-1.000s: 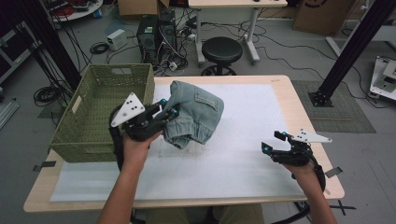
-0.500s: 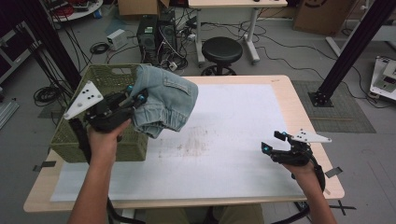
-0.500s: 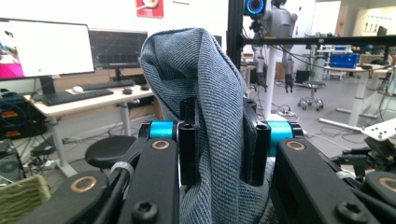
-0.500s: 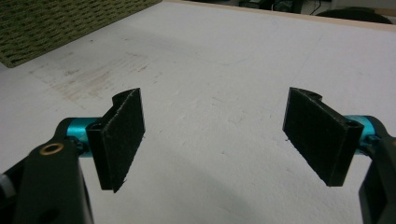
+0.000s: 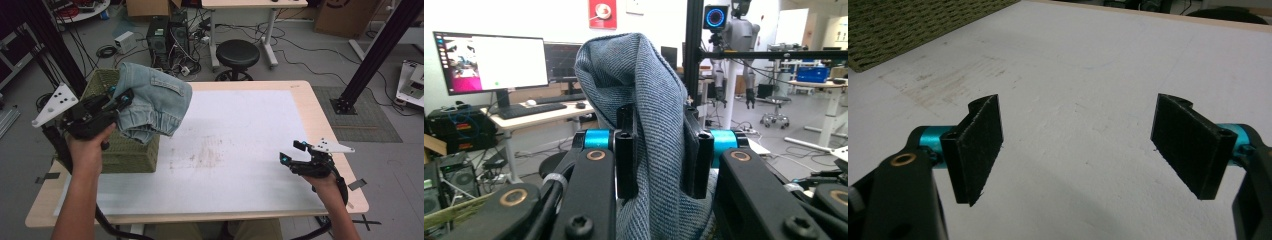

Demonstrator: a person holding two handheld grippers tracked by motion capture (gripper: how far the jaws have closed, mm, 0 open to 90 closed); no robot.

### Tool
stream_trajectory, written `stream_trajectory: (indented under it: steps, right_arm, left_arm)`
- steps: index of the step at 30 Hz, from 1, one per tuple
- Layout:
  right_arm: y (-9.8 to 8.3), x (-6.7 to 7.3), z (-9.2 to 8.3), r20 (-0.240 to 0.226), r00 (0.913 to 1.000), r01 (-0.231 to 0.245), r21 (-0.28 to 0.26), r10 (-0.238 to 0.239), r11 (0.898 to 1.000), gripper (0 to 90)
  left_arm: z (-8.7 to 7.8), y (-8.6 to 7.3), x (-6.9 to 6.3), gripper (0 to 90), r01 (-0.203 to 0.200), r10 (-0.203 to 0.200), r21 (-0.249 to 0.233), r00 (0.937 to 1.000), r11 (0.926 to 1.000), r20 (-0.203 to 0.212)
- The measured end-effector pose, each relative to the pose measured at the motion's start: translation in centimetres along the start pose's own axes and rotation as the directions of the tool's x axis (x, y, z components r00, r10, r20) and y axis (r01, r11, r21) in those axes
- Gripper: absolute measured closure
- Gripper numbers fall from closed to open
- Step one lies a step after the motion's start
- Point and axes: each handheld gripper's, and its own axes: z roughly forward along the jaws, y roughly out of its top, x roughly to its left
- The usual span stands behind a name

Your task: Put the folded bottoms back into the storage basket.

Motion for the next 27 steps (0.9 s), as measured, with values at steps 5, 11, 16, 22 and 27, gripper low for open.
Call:
stream_trajectory:
  steps: [5, 11, 16, 22, 27]
  right_arm:
    - [0.0, 0.0, 0.0, 0.000, 1.0000, 0.001, 0.003, -0.001, 1.000, 21.1]
    - [0.0, 0.0, 0.0, 0.001, 1.0000, -0.001, 0.004, 0.001, 1.000, 21.0]
    - [0.0, 0.1, 0.1, 0.004, 1.0000, 0.005, 0.004, -0.005, 1.000, 21.0]
    - [0.0, 0.2, 0.1, 0.003, 0.9999, 0.011, 0.006, -0.011, 1.000, 21.0]
    - [0.0, 0.3, 0.1, 0.003, 0.9999, 0.015, 0.009, -0.015, 1.000, 21.0]
  left_arm:
    - [-1.2, 0.4, 0.9, 72.7, 0.011, -0.012, -0.027, 0.9998, 0.9996, -0.013]
    - [-2.4, 1.0, 1.7, 72.7, 0.008, -0.010, -0.039, 0.9993, 0.9992, -0.035]
    - [-3.2, 1.0, 2.3, 72.7, 0.011, -0.013, -0.043, 0.9985, 0.9990, -0.054]
    - [-3.9, 0.7, 3.2, 72.7, 0.019, -0.022, -0.033, 0.9966, 0.9993, -0.079]
    - [-4.4, -0.6, 4.6, 72.6, 0.069, -0.072, -0.029, 0.9901, 0.9972, -0.121]
